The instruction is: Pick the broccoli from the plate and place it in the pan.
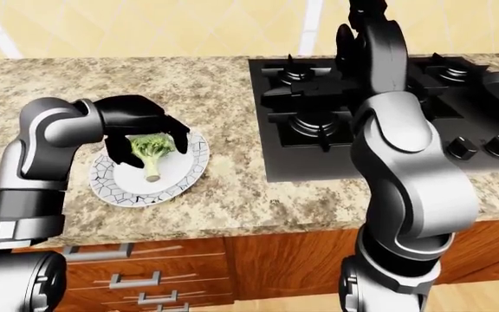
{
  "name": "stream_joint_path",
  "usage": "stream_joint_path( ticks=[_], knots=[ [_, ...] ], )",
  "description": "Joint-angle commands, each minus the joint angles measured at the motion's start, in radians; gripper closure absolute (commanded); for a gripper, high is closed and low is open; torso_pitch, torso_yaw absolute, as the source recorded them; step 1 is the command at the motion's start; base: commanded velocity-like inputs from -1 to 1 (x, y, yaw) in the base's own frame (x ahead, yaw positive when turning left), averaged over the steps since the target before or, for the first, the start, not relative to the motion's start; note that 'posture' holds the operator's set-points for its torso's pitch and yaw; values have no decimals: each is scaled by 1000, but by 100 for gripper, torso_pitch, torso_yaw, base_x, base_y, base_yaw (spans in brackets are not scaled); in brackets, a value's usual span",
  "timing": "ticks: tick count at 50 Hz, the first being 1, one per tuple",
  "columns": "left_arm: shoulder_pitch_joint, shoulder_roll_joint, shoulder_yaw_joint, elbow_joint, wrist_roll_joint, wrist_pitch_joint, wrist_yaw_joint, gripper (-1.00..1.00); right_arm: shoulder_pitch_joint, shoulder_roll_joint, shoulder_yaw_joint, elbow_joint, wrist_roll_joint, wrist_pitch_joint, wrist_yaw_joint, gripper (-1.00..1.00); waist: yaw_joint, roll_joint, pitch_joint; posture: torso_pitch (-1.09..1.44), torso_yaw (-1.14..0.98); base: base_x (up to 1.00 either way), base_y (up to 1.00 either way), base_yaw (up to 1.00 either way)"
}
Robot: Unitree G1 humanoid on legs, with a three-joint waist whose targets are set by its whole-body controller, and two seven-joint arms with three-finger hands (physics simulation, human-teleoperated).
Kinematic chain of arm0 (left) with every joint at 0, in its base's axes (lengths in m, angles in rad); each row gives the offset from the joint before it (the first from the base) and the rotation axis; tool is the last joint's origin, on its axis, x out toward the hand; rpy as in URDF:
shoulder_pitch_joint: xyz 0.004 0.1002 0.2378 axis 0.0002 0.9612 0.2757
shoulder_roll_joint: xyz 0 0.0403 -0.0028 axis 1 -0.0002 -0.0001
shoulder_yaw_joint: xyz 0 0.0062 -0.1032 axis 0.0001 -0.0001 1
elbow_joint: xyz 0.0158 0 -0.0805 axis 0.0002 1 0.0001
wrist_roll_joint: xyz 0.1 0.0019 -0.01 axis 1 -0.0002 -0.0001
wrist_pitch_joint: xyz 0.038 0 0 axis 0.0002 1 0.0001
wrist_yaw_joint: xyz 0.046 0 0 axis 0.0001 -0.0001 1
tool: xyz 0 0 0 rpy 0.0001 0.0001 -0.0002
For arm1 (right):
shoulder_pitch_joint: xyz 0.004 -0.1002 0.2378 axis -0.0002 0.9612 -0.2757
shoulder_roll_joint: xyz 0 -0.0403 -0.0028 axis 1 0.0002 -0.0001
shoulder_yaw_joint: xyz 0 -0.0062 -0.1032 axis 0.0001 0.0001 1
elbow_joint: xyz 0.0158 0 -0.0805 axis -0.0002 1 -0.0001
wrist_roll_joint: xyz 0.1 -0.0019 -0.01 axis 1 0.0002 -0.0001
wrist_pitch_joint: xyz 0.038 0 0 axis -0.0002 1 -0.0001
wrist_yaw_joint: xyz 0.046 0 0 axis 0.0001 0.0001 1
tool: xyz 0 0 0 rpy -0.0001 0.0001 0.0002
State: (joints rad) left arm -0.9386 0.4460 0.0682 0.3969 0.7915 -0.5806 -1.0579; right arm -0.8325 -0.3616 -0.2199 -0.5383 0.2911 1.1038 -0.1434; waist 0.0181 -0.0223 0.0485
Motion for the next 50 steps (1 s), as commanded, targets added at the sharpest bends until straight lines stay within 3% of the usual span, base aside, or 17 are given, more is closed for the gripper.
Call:
stream_joint_path(
  ticks=[1,7,8,26,27,29,32,39,41,42,43,44,45,48,50],
  knots=[
    [-46,12,21,-34,-17,2,21,47,-28,-11,-11,-19,-4,-31,-1,-100,0,2,-30,0,0,0,0,0],
    [-67,17,23,-23,-23,4,33,63,-28,-11,-11,-17,-4,-33,-1,-100,0,1,-29,0,0,0,0,0],
    [-113,30,31,-13,-39,21,13,100,-31,-12,-13,-17,-3,-29,-4,-100,0,2,-29,0,0,0,0,0],
    [-207,55,27,9,-77,66,-32,100,-59,-19,-3,-49,0,62,-5,-100,0,0,-23,0,0,0,0,0],
    [-207,55,27,9,-77,67,-31,100,-60,-17,-4,-49,-1,63,-4,-100,-3,7,-37,0,0,0,-14,0],
    [-208,56,27,8,-77,68,-32,100,-56,-17,-4,-46,-4,59,1,-100,-5,30,-25,0,0,0,-19,0],
    [-206,56,27,13,-77,63,-30,100,-58,-14,-5,-48,-6,62,3,-100,-10,58,-36,0,0,0,-19,0],
    [-205,56,26,19,-72,58,-22,100,-60,-11,-7,-51,-10,67,4,-100,-12,27,-21,0,0,0,-28,0],
    [-205,55,26,15,-74,61,-26,100,-59,-11,-7,-51,-10,66,5,-100,-7,-11,-27,0,0,0,-35,0],
    [-206,56,26,16,-73,60,-25,100,-58,-11,-7,-51,-11,64,6,-100,-5,-51,-38,0,0,0,-34,0],
    [-206,55,26,17,-73,60,-25,100,-58,-11,-7,-51,-11,64,6,-100,1,-63,-45,0,0,0,-33,0],
    [-205,55,26,16,-73,61,-26,100,-57,-11,-6,-50,-12,63,7,-100,-8,-46,-27,0,0,0,-33,0],
    [-203,55,26,14,-74,60,-26,100,-55,-11,-5,-48,-13,59,8,-100,-2,-47,-21,0,0,0,-33,0],
    [-205,58,27,17,-73,57,-23,100,-55,-9,-5,-49,-15,60,9,-100,1,-20,-25,0,0,0,-29,0],
    [-207,59,28,17,-75,58,-26,100,-51,-9,-4,-44,-17,52,11,-100,4,-13,-22,0,0,0,-22,0]
  ],
)
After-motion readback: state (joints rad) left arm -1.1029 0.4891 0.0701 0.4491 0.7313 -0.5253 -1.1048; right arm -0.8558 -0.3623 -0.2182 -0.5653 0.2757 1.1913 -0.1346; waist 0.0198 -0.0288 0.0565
